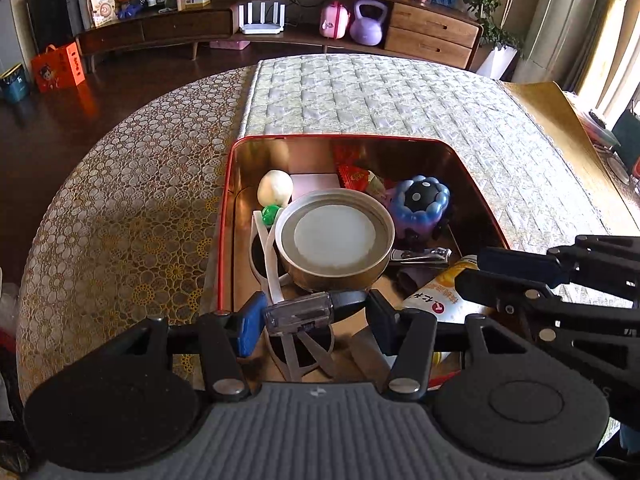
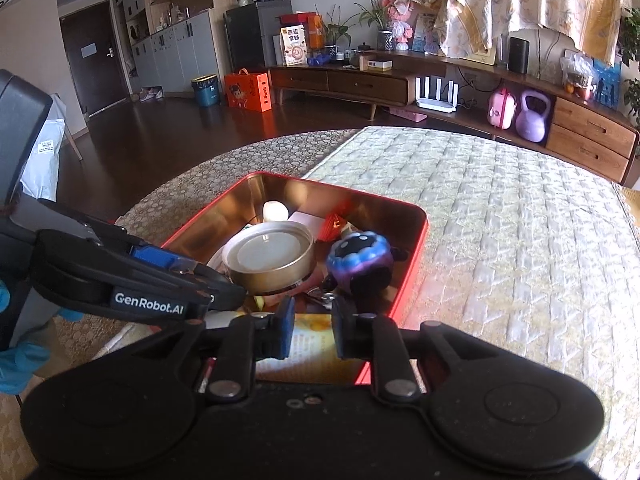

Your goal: Organize rigid objects

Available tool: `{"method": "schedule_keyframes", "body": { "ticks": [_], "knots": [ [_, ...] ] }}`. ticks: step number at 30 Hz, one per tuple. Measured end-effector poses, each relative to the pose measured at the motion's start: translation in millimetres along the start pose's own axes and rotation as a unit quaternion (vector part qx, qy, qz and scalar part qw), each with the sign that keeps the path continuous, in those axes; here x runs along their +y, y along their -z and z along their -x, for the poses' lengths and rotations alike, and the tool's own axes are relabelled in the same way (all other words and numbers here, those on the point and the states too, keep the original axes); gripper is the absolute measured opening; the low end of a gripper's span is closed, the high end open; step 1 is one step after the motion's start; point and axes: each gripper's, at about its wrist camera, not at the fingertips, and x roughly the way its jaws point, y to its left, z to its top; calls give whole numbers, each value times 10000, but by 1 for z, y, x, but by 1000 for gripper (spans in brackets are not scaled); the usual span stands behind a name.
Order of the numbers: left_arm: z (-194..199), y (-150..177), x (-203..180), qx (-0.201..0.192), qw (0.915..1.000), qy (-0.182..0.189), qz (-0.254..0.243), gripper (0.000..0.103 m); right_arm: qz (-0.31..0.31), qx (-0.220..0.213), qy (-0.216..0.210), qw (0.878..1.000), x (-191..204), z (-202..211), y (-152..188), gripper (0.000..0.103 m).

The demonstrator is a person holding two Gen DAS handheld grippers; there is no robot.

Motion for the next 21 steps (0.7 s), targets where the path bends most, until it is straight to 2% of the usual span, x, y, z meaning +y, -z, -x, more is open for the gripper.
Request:
{"method": "schedule_keyframes", "body": {
  "ticks": [4,8,16,21],
  "knots": [
    [5,2,-1,-59,10000,-11,33,56,-117,-15,-38,9999,-2,6,3,26],
    [14,4,-3,-137,9999,-17,98,70,-216,-81,-75,9997,-3,16,3,32],
    [40,9,-6,-375,9992,-92,136,70,-342,-265,-152,9989,0,41,1,39],
    [60,13,-9,-587,9981,-96,162,70,-364,-250,-167,9989,3,56,2,49]
  ]
}}
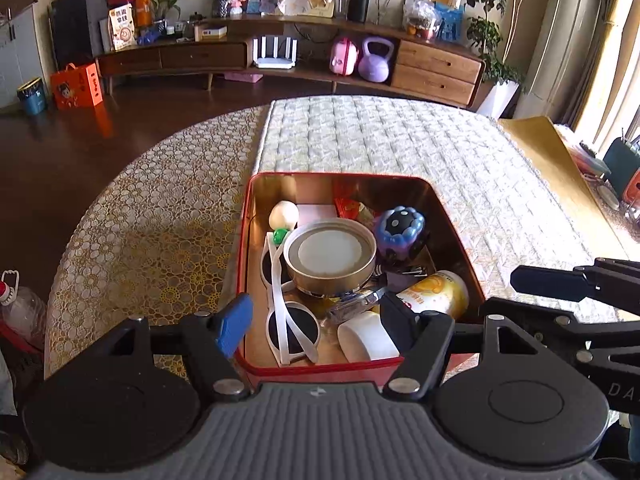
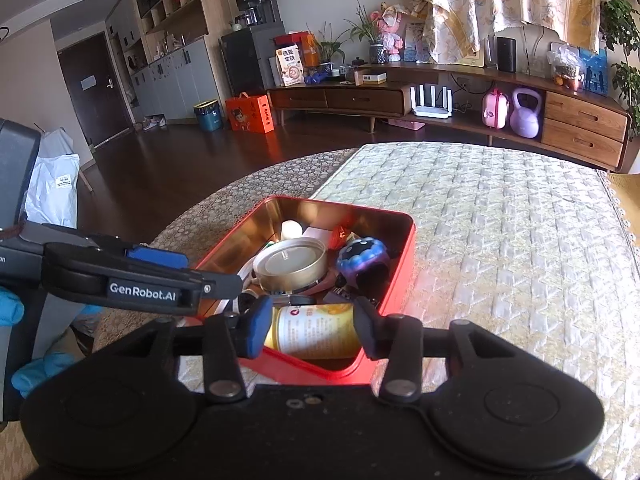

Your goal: Organize rigid objects

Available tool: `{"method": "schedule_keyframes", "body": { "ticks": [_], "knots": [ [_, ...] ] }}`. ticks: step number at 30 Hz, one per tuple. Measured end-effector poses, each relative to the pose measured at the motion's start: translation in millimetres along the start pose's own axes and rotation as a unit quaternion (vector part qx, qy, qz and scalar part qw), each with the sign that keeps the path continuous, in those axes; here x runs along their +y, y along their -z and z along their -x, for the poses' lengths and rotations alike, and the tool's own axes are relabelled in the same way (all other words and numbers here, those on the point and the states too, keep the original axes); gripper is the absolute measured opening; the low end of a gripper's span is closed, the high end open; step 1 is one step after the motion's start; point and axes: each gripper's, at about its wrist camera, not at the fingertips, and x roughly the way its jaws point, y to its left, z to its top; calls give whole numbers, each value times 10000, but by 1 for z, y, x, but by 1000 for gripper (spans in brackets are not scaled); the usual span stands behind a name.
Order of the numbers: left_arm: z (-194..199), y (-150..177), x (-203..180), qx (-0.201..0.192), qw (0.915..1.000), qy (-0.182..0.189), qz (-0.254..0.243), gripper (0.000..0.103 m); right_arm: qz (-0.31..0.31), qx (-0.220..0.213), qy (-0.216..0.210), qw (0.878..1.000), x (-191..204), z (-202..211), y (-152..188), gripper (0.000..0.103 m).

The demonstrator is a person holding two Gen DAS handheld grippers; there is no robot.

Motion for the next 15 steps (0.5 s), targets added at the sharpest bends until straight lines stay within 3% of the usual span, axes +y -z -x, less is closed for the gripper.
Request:
{"method": "schedule_keyframes", "body": {
  "ticks": [7,10,15],
  "knots": [
    [28,4,-6,-352,9994,-18,-47,76,79,-134,-24,9999,9,23,5,58],
    [41,8,-9,-505,9987,30,-74,82,101,-259,7,9996,12,35,5,68],
    [55,15,-16,-639,9979,36,-108,83,56,-430,44,9990,14,52,9,79]
  ]
}}
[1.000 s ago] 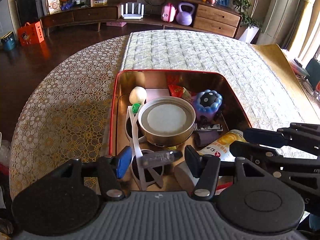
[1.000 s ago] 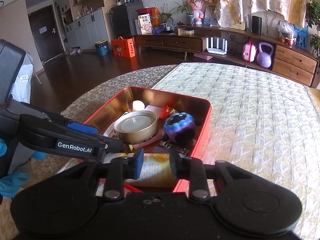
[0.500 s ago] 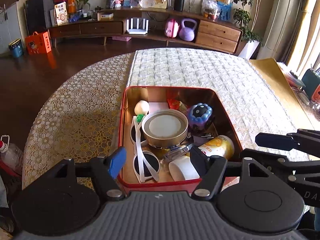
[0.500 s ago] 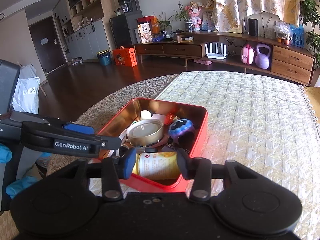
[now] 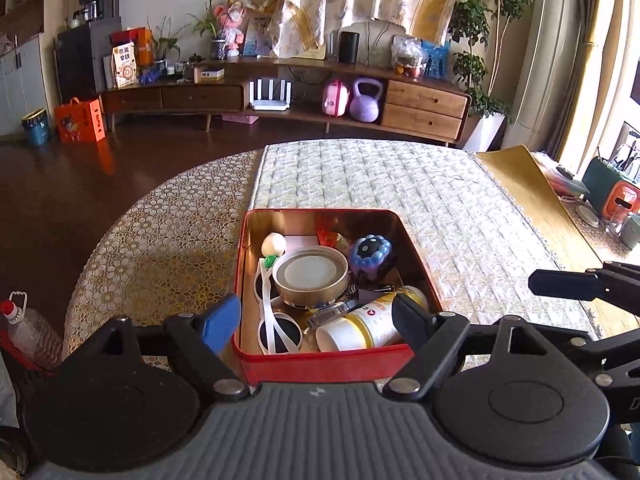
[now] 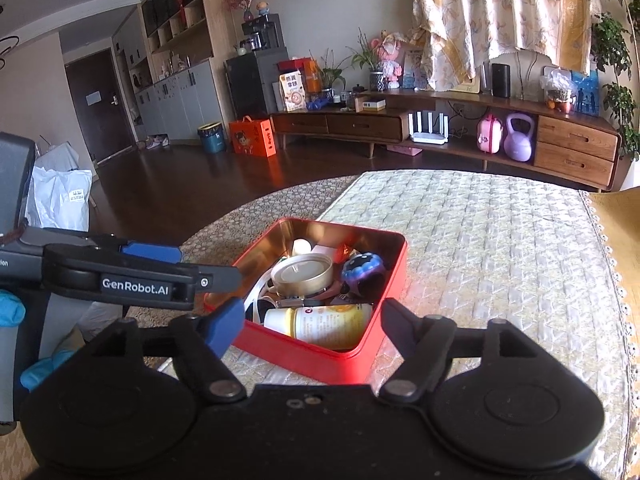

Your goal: Organize rigid objects

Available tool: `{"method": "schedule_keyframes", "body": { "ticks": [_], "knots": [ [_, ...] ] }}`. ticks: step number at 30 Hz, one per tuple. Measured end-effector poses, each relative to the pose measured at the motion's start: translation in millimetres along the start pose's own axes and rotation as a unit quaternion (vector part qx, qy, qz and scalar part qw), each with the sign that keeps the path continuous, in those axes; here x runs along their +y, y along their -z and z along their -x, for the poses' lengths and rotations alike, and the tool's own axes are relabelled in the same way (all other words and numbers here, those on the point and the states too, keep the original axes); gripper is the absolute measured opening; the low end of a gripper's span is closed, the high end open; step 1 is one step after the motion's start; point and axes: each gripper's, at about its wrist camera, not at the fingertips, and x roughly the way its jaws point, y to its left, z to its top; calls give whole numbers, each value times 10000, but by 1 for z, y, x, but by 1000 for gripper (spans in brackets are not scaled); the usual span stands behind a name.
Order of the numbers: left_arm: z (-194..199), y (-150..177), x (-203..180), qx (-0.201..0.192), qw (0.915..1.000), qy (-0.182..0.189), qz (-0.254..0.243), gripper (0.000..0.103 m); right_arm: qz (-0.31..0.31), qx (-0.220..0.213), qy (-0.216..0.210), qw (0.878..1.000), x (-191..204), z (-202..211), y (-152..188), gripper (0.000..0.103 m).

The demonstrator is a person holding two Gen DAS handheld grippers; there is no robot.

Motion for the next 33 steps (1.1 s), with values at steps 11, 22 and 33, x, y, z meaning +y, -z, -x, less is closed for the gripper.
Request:
{"method": "schedule_keyframes", "body": {
  "ticks": [11,22,33],
  "knots": [
    [26,16,-16,-103,9997,216,109,99,45,-364,72,9993,1,34,14,100],
    [53,23,-43,-400,9991,122,-70,102,-169,-667,440,9967,-11,65,38,103],
    [64,36,-61,-340,9994,4,-97,102,-344,-735,609,9948,-16,79,54,103]
  ]
}}
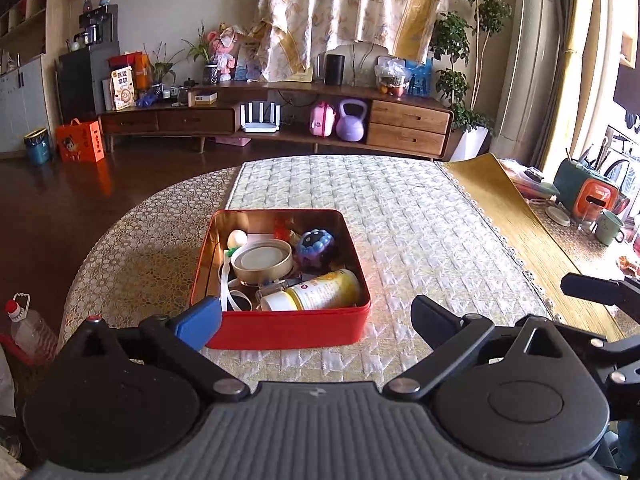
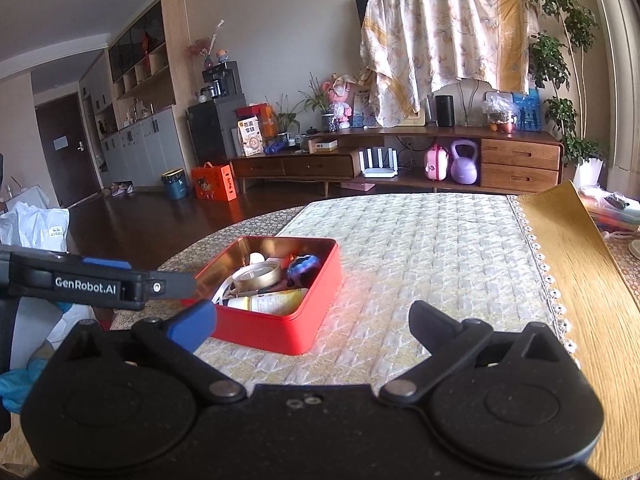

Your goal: Organize rigid objects

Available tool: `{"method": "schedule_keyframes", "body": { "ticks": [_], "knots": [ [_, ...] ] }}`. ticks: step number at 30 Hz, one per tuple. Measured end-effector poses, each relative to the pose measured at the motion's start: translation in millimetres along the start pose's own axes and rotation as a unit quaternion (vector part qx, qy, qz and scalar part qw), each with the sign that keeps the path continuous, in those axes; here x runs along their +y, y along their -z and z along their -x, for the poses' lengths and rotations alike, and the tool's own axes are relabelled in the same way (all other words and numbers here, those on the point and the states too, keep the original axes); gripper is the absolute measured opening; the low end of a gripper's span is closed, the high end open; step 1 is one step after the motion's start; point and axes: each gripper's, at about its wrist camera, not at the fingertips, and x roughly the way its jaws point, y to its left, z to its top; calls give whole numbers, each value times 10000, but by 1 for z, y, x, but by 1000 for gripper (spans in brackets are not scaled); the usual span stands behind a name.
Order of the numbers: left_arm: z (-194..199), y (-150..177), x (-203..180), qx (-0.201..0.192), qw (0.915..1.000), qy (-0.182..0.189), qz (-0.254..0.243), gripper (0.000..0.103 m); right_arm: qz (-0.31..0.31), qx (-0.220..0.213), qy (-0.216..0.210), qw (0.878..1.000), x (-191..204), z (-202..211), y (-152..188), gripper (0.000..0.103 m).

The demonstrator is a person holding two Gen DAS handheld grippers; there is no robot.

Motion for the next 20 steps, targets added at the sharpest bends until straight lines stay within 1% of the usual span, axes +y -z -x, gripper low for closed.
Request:
{"method": "schedule_keyframes", "body": {
  "ticks": [3,6,12,20],
  "knots": [
    [1,2,-2,48,10000,23,19,102,5,13,58,10000,0,0,0,103],
    [2,5,-7,44,10000,-38,-28,102,-40,109,101,9999,-1,-2,3,103],
    [2,11,-14,124,9999,76,-11,102,-80,167,155,9997,-3,-4,6,103],
    [-1,12,-20,180,9998,100,-35,102,-134,176,216,9995,-10,-4,8,103]
  ]
}}
